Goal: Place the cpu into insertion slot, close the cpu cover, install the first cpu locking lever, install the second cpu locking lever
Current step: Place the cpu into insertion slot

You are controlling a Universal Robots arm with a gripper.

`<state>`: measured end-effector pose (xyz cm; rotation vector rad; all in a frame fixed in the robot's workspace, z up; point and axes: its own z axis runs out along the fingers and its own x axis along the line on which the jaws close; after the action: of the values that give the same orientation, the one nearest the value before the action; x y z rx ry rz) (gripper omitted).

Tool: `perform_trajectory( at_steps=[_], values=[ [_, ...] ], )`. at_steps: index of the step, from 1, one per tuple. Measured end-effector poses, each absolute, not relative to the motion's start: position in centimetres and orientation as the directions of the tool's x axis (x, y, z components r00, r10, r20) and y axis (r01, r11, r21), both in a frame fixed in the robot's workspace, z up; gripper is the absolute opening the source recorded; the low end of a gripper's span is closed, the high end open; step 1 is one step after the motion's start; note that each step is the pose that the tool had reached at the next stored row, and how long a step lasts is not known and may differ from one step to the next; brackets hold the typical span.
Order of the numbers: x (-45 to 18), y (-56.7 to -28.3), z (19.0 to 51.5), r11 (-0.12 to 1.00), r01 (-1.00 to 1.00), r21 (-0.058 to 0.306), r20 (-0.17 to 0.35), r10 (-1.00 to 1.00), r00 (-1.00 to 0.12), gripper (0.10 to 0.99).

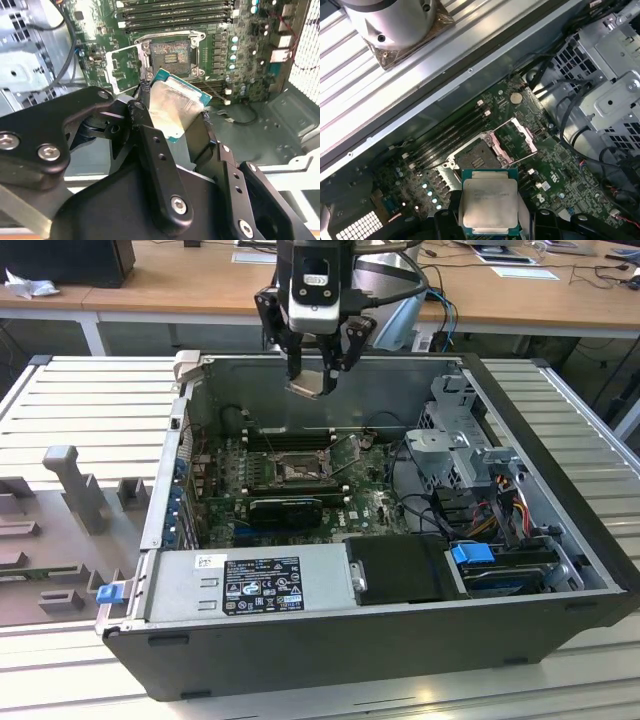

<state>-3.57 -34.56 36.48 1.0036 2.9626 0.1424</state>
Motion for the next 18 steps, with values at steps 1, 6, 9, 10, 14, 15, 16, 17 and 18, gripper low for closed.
perform_trajectory(
  at_steps=[1, 6, 9, 10, 14, 15, 16, 17, 18],
  values=[
    [-3.6, -34.6, 36.5, 0.780, 0.619, 0.089, 0.019, 0.620, -0.784, 0.529],
    [-3.6, -34.6, 36.1, 0.759, 0.645, 0.087, 0.017, 0.646, -0.763, 0.529],
    [-3.6, -34.6, 35.7, 0.759, 0.646, 0.083, 0.014, 0.647, -0.762, 0.529],
    [-3.6, -34.6, 35.7, 0.759, 0.646, 0.083, 0.014, 0.647, -0.762, 0.529],
    [-3.6, -34.6, 35.6, 0.734, 0.674, 0.082, 0.013, 0.675, -0.737, 0.529],
    [-3.6, -34.6, 35.6, 0.725, 0.684, 0.082, 0.013, 0.685, -0.728, 0.529],
    [-3.6, -34.6, 35.5, 0.708, 0.702, 0.082, 0.013, 0.703, -0.711, 0.529],
    [-3.6, -34.6, 35.5, 0.696, 0.713, 0.082, 0.013, 0.715, -0.699, 0.529],
    [-3.6, -34.6, 35.4, 0.681, 0.728, 0.082, 0.013, 0.729, -0.684, 0.529]
  ],
)
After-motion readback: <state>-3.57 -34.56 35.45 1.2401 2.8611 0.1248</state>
